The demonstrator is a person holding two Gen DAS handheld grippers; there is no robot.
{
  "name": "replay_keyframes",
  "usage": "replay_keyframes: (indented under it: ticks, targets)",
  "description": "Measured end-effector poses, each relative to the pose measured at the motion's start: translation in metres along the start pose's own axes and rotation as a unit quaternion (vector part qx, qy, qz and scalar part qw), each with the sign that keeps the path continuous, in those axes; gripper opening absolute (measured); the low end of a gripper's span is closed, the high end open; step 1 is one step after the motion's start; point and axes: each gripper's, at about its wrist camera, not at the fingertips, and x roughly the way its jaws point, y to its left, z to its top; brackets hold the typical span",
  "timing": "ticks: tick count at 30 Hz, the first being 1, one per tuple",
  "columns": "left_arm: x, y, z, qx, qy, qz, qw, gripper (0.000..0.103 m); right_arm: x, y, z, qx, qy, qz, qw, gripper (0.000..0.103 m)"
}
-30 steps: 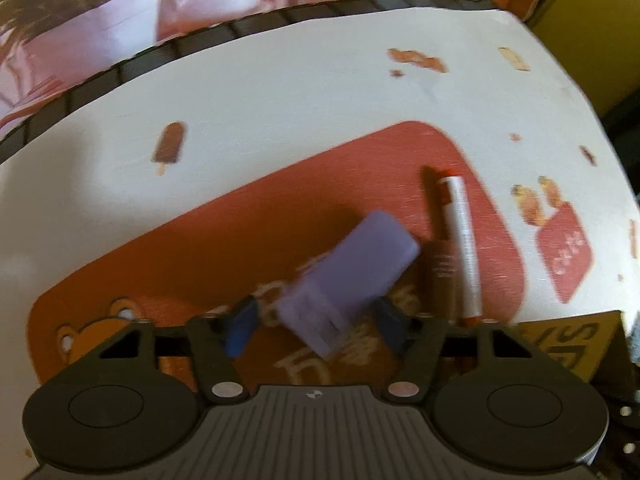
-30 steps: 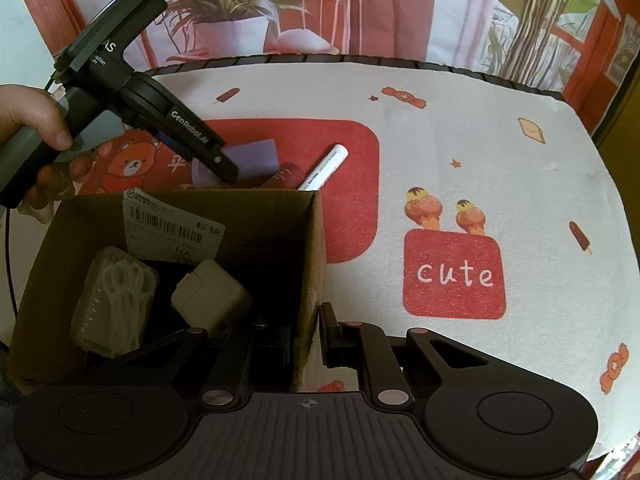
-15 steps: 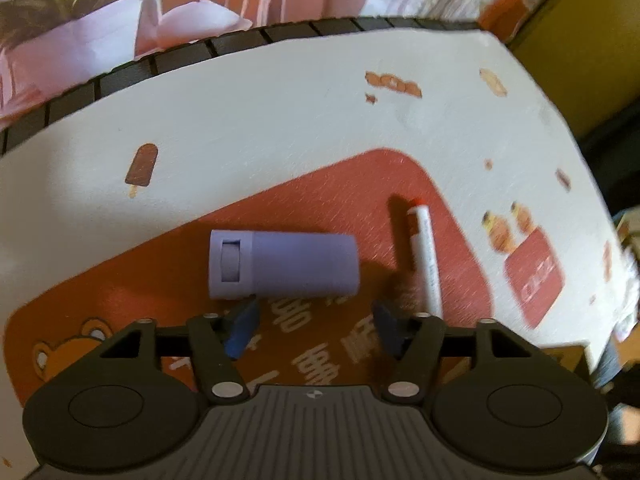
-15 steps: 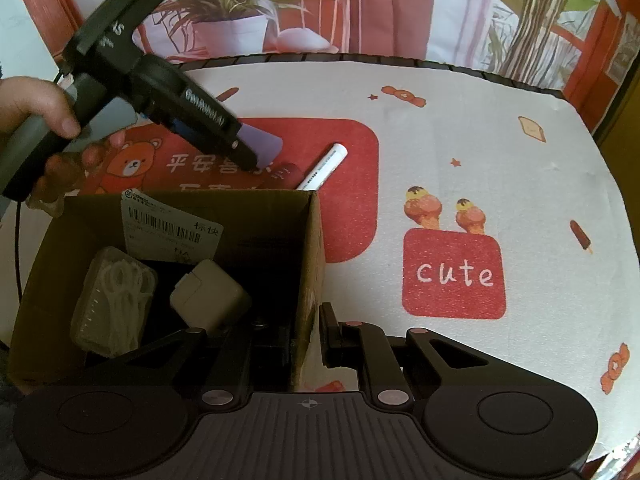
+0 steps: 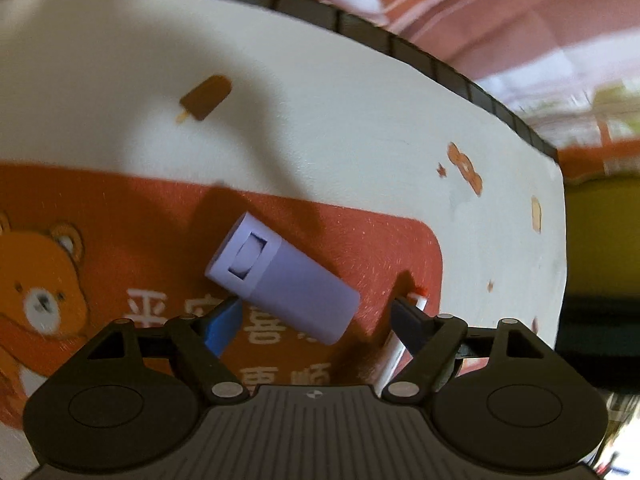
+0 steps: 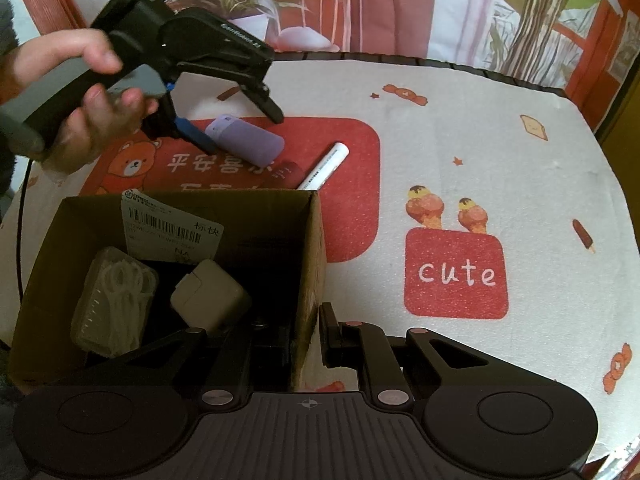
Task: Organize rigid objects
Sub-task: 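Close the left tool fingers around the lavender stick, then lift the lavender stick with the left tool and carry it over the box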
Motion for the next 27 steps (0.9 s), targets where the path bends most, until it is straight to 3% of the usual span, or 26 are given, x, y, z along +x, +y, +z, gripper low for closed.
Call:
replay_keyframes:
  ticks: [4,11,15,18,24,27]
  targets:
    - [0.007,-0.004,0.001,-0.02,-0.014,0.023,0.9994,0.081,0.0,-0.001,0.0,0.001,0.0,0.003,1.0,0.012]
    - [0.008,-0.026,0.002,0.03,-0.041,0.08,0.9955,0.077,0.002,-0.002,0.0,0.003,0.002,0.006,1.0,0.012]
    - [0.008,-0.039,-0.003,0.067,-0.064,0.117,0.9888,0.062,0.002,-0.003,0.0,0.004,0.002,0.008,1.0,0.013]
    - [0.008,-0.037,-0.001,0.085,-0.064,0.096,0.9897,0.043,0.002,-0.004,0.0,0.005,0.001,0.009,1.0,0.013]
    - [0.006,-0.038,-0.008,0.142,-0.062,0.111,0.9817,0.042,0.002,-0.004,0.0,0.005,0.001,0.01,1.0,0.013]
    - [0.005,-0.035,-0.005,0.141,-0.059,0.107,0.9824,0.042,0.002,-0.004,0.0,0.006,0.002,0.011,1.0,0.013]
